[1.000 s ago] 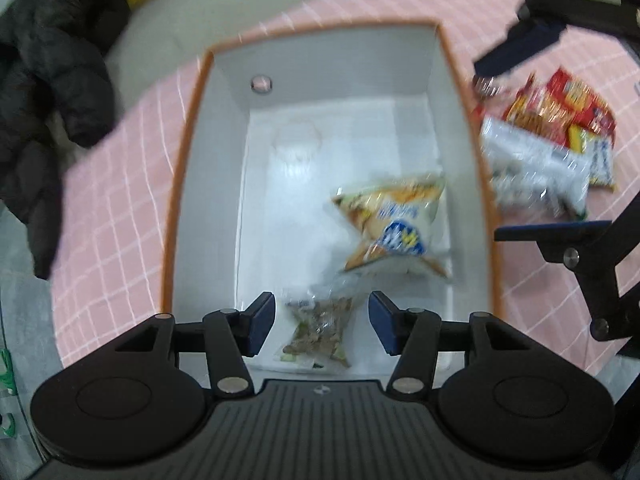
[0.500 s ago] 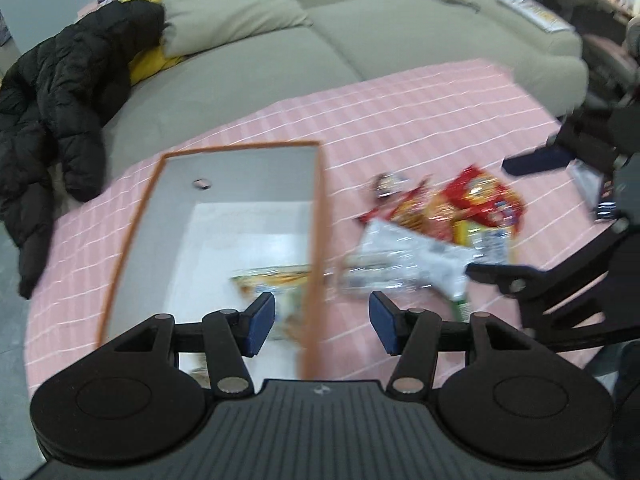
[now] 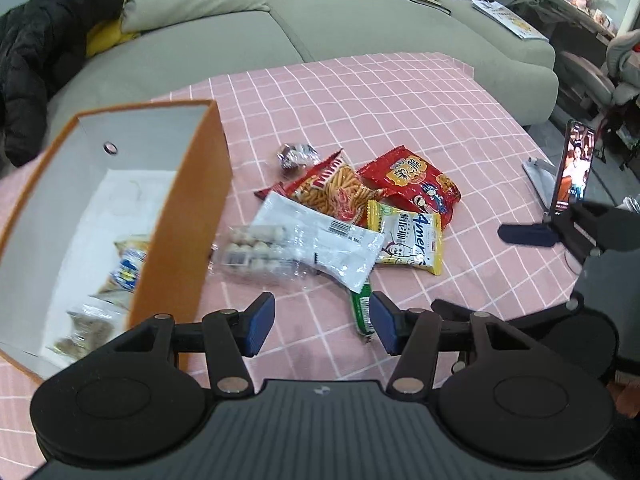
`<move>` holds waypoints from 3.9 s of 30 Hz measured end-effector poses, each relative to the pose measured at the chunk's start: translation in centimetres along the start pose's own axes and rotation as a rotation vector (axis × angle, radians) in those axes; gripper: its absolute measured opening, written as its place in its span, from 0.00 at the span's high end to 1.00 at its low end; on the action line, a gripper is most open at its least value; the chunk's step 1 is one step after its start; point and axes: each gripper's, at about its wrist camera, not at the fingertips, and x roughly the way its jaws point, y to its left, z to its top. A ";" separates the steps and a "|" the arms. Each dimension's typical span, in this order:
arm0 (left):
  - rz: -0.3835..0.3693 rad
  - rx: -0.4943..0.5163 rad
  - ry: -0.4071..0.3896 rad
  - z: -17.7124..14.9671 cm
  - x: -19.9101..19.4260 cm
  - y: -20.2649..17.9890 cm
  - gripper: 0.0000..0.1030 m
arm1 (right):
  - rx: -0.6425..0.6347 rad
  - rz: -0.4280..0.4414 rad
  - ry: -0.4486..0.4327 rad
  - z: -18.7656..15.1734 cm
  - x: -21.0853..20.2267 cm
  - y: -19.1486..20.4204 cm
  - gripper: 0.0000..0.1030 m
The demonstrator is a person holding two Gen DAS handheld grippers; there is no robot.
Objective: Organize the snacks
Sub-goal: 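Withdraw both open tools from the box back toward the snack pile, then grasp the clear tray of white balls with the left tool while the right tool grasps the yellow Amer bag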
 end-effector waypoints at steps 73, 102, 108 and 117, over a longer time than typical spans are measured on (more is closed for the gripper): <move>-0.014 -0.089 0.233 -5.0 4.0 3.3 0.21 | 0.022 0.162 0.172 -2.8 5.4 0.0 0.23; 0.101 -0.486 0.300 -4.8 9.4 6.0 0.15 | 0.084 0.173 0.244 -4.2 8.5 -0.3 0.28; 0.117 -0.434 0.295 -4.5 9.5 5.4 0.27 | 0.072 0.149 0.222 -4.1 7.9 0.3 0.51; 0.100 -0.359 0.299 -4.2 9.2 4.8 0.37 | 0.062 0.143 0.244 -3.8 7.9 0.6 0.52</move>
